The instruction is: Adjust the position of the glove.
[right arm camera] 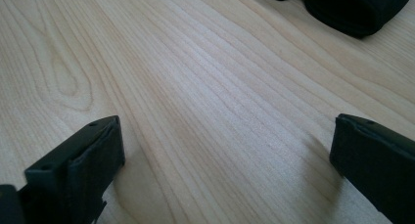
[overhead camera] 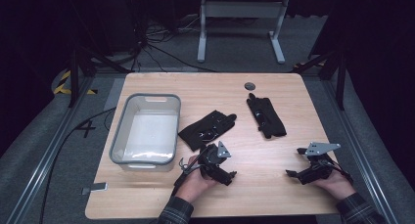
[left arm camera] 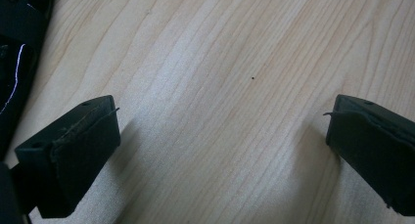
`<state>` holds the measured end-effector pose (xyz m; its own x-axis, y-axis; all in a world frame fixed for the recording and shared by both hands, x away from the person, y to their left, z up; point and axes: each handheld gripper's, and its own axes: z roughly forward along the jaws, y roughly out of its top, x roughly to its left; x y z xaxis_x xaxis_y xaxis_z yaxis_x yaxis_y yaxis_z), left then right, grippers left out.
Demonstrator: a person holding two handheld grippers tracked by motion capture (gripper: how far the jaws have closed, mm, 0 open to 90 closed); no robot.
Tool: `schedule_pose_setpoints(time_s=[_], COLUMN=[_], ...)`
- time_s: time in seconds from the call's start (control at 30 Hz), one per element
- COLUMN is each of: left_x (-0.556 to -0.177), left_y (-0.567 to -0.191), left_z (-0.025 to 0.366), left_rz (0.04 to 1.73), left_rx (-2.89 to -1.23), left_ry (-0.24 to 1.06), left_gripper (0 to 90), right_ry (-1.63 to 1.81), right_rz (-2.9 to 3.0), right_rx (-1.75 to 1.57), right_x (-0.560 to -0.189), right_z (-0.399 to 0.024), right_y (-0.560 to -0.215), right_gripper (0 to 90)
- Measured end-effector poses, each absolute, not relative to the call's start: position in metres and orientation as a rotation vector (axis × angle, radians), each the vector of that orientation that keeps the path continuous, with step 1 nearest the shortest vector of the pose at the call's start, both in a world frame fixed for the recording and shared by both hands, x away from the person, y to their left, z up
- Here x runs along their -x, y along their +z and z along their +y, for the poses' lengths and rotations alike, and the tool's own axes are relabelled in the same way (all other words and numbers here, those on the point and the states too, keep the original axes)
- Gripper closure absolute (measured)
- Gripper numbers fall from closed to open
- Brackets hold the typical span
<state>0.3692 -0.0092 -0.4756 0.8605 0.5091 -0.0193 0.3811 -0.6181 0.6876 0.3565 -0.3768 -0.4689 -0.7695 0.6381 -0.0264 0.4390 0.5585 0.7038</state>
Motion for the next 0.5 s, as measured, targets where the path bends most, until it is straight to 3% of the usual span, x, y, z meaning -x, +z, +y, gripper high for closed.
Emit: schedule_pose_setpoints(time_s=[0.23,0.5], left_x=[-0.37,-0.37], left_y=[-0.476,-0.476], left_z=[-0.009,-0.009], left_rz=[0.632,0.623], left_rx=[-2.308,-2.311], left_ry=[0.229,0.225], left_gripper=[0.0,0.0], right_ry=[1.019,0.993], right_rz=[2.523,2.55], right_rx=[-0.888,-0.919], right_x=[-0.357,-0.363], right_z=[-0.377,-0.379], right_y=[-0.468,-0.458], right_gripper=[1.6,24.5])
